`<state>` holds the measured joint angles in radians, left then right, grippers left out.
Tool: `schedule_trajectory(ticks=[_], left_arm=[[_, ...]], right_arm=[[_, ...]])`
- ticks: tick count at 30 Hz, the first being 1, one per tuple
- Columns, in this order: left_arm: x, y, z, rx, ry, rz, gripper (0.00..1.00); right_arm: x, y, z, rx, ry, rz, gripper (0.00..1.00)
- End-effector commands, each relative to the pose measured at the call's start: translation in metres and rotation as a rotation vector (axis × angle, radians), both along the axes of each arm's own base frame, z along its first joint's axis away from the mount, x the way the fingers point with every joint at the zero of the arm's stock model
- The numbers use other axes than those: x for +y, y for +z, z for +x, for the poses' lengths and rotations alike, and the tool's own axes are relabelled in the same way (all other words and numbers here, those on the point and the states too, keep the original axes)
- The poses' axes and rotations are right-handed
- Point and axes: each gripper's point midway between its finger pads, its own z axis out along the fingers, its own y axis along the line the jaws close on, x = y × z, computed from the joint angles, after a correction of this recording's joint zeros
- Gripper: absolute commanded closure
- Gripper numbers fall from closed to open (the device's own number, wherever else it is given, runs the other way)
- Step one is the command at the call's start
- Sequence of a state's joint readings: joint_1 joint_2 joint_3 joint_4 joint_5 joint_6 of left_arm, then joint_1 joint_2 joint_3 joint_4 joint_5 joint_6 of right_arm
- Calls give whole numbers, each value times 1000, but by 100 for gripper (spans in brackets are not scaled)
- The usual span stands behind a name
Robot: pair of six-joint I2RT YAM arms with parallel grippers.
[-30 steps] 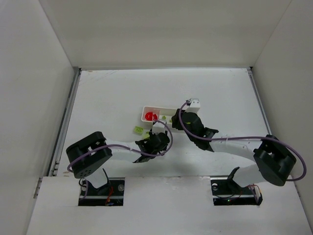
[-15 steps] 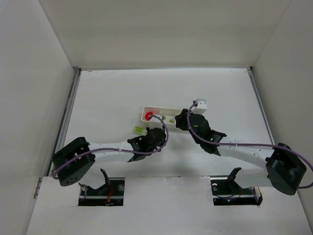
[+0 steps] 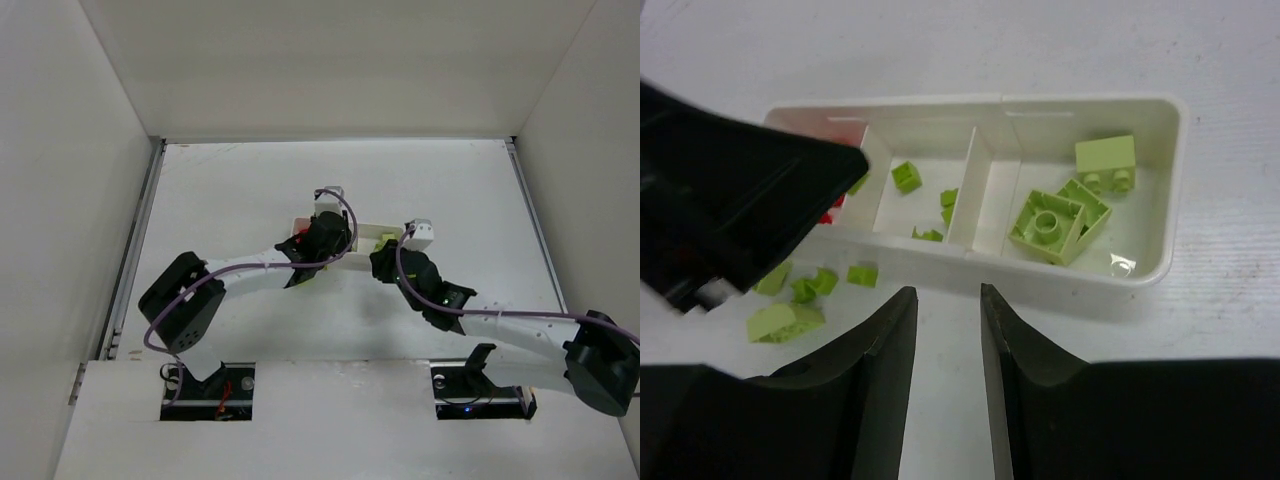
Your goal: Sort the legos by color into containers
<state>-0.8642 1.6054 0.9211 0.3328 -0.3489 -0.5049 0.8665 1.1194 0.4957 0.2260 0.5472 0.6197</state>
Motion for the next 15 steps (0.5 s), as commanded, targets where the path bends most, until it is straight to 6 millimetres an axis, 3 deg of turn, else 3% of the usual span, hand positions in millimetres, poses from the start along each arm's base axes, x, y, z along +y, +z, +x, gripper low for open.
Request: schedule_trajectory(ticks=[1, 5, 8, 12, 15], left_arm=[[-11, 3, 13, -16, -33, 9, 75], [-9, -1, 23, -11, -17, 16, 64], [2, 10, 26, -26, 4, 7, 57], [43, 35, 23, -68, 77, -48, 56], [69, 38, 11, -79, 118, -71, 56]], right_arm=[[8, 5, -9, -12, 26, 26, 62], [31, -5, -22, 12, 100, 15, 60], [54, -13, -24, 25, 149, -8, 60], [85, -23, -22, 39, 172, -4, 53], [104, -35, -14, 42, 161, -24, 46]])
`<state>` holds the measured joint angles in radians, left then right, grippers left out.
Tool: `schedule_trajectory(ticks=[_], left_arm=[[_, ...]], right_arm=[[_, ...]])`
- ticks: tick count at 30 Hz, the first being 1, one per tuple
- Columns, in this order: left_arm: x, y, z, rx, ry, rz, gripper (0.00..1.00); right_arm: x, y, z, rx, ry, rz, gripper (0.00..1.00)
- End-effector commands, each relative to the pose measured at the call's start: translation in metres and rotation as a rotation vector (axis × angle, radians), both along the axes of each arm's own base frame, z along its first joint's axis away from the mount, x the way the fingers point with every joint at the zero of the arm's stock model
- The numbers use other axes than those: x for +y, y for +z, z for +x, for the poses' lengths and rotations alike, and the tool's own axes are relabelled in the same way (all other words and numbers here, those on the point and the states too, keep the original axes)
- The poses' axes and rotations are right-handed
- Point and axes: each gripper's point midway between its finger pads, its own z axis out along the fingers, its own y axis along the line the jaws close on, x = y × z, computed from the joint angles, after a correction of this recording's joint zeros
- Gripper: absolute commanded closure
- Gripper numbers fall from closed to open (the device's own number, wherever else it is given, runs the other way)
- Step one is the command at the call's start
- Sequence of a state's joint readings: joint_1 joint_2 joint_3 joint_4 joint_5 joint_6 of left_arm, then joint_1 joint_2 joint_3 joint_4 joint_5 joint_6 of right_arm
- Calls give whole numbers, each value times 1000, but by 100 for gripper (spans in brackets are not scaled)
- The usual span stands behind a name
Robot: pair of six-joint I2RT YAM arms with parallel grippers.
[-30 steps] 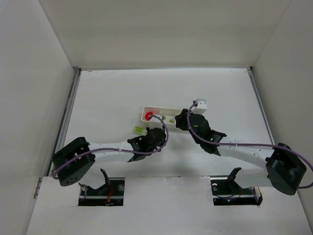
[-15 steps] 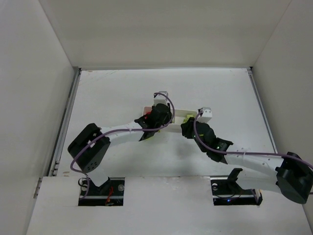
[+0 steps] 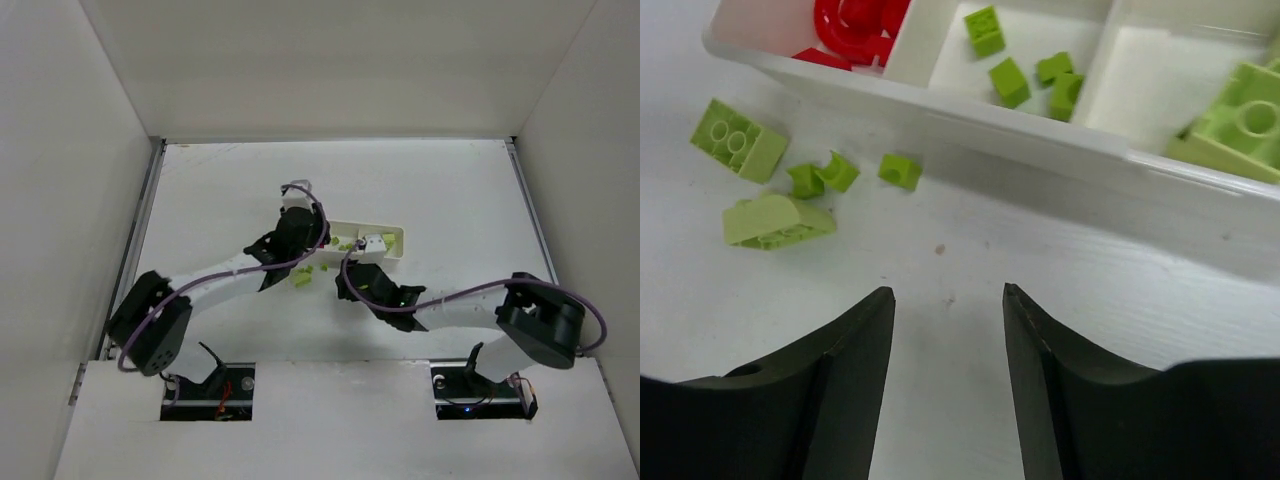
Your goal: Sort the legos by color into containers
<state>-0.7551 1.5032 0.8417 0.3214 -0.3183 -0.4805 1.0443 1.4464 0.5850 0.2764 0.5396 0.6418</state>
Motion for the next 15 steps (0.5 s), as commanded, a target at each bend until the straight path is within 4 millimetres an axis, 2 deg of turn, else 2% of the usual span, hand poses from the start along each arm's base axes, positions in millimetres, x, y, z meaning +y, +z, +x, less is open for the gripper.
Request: schedule_trajectory(ticks=[1, 4, 9, 15], left_arm=[[31, 29, -10, -71, 63, -74, 56], [59, 18, -29, -65, 101, -73, 56], [98, -1, -60, -31, 154, -66, 56], [113, -28, -95, 31, 125, -46, 55]], right_arm=[[39, 23, 21, -69, -29, 101, 45], [57, 7, 29, -66, -26, 44, 44], [68, -10, 39, -73, -45, -8, 42], [65, -19, 48, -82, -86, -62, 43]])
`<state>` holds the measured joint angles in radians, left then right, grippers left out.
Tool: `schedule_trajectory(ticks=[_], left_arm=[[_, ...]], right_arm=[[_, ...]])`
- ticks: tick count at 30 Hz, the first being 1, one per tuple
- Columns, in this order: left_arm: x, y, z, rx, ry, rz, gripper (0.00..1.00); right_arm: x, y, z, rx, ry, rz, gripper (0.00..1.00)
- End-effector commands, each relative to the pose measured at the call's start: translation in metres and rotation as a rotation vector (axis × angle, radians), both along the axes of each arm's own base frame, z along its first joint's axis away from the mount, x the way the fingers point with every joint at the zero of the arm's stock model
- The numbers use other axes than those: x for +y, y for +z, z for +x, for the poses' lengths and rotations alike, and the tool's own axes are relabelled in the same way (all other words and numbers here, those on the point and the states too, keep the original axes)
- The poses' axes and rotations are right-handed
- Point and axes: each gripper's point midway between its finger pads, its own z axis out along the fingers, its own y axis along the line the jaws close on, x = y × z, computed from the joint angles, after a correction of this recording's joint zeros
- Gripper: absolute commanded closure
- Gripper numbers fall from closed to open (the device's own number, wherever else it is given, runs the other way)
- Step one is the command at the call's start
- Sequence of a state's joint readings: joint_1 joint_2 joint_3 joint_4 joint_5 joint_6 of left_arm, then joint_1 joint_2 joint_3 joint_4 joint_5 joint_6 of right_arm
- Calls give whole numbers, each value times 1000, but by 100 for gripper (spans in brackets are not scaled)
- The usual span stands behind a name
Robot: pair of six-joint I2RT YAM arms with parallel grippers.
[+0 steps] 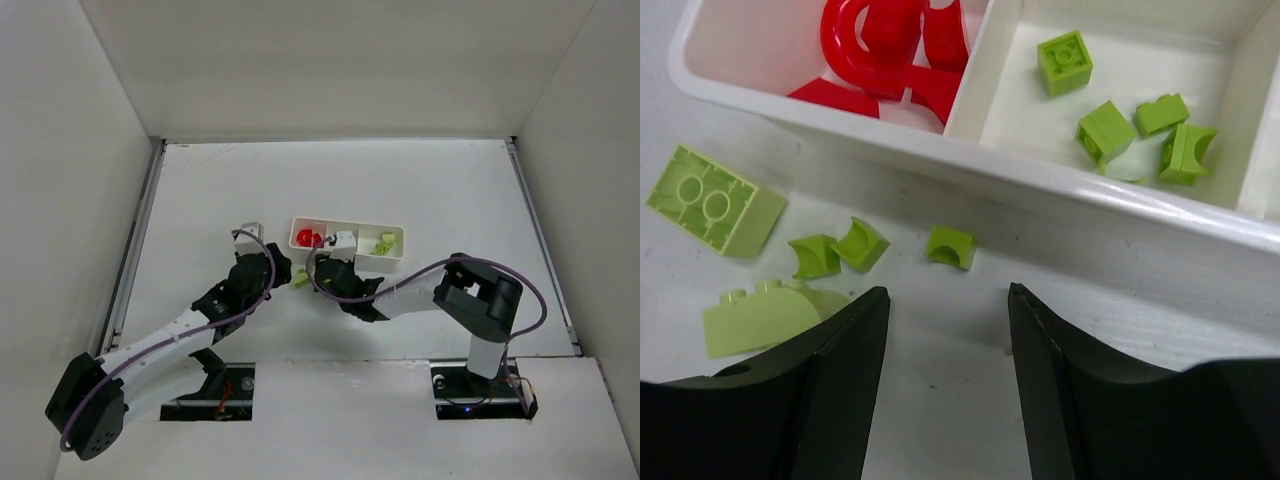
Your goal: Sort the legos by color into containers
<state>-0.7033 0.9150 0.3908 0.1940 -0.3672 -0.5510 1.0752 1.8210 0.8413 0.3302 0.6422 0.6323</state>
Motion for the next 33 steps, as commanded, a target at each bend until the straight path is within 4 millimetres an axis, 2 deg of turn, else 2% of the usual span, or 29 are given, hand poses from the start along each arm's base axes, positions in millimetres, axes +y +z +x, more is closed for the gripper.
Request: schedule_trajectory(ticks=[1, 4, 7, 12, 16, 18, 21, 25, 29, 31, 33], left_arm=[[6, -16, -18, 41, -9, 4, 54], [5, -26, -28, 57, -28, 5, 52], [-4, -28, -35, 64, -67, -6, 49], [-12, -27, -35, 62, -85, 10, 46], [-15, -30, -32, 66, -81, 11, 46], [-17, -32, -31, 72, -83, 19, 46], [-17, -35, -27, 67, -70, 27, 46], [-25, -38, -22, 70, -88, 53, 44], [-33, -40, -15, 70, -96, 60, 44], [-37, -38, -13, 66, -98, 63, 44], [-41, -36, -10, 61, -100, 60, 43]], right_arm=[[12, 15, 14, -60, -35, 24, 44], [15, 7, 18, -53, -35, 3, 46], [19, 1, 20, -48, -34, -4, 51], [15, -2, 24, -62, -70, -22, 54], [11, 0, 26, -74, -87, -27, 68], [9, 9, 25, -87, -90, -14, 73], [5, 29, 12, -111, -58, -9, 76], [-6, 66, -4, -139, -40, 60, 76], [-18, 107, -10, -176, -34, 124, 76], [-20, 118, -9, -184, -25, 145, 75], [-25, 124, 4, -200, -33, 133, 75]])
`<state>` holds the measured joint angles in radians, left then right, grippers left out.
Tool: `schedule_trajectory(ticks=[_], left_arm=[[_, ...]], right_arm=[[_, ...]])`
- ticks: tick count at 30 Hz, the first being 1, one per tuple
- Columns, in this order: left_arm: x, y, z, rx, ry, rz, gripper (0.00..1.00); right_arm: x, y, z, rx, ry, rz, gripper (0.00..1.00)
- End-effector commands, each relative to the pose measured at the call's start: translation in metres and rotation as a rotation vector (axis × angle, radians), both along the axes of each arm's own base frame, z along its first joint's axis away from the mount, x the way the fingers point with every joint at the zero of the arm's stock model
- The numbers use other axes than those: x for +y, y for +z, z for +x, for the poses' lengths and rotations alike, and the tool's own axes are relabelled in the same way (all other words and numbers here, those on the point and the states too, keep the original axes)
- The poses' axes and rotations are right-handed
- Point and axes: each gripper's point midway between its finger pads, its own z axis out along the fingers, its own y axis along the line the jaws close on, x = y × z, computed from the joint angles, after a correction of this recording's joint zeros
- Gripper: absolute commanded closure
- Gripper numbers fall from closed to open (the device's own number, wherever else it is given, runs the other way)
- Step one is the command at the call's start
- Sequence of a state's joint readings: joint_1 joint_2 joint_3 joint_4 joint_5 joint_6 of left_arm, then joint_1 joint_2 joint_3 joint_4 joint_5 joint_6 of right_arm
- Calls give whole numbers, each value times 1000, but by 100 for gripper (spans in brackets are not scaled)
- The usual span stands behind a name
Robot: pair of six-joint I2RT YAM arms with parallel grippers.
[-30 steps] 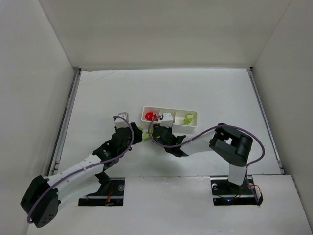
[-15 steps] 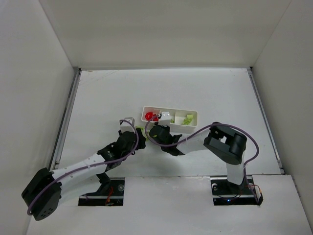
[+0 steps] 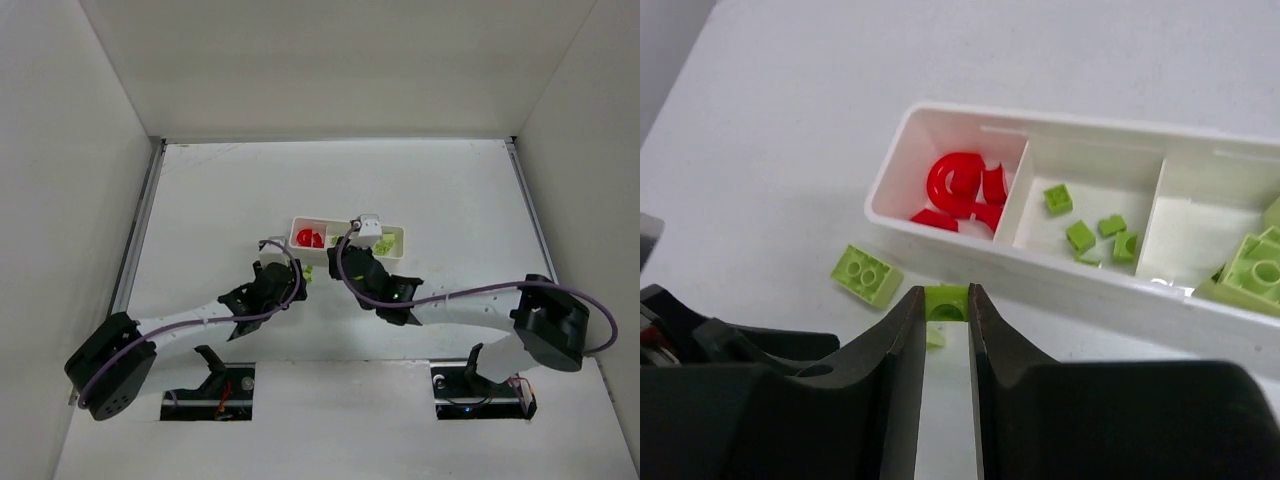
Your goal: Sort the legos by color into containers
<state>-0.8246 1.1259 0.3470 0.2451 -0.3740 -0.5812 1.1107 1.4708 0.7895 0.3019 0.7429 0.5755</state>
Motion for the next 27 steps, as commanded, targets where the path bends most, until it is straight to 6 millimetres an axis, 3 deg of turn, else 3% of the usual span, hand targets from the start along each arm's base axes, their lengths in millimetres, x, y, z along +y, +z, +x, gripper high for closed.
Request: schedule_trajectory(ticks=[1, 7, 12, 15, 20, 27], left_arm=[[-20, 33, 20, -90, -1, -65, 42], [-24, 30, 26, -92, 13, -27, 37], [-28, 22, 32, -93, 6, 25, 36], [-29, 19, 33, -87, 4, 33, 36], [-26, 15, 36, -83, 15, 42, 36], [-33, 14, 36, -79, 1, 44, 38]], right_arm=[[-10, 3, 17, -15, -15, -41, 75], [-12, -7, 55, 17, -36, -34, 74], [-19, -10, 72, 31, -54, -14, 72], [-14, -10, 74, 39, -39, -3, 67], [-9, -15, 73, 49, -18, -18, 41], [-8, -12, 65, 48, -4, -3, 38]])
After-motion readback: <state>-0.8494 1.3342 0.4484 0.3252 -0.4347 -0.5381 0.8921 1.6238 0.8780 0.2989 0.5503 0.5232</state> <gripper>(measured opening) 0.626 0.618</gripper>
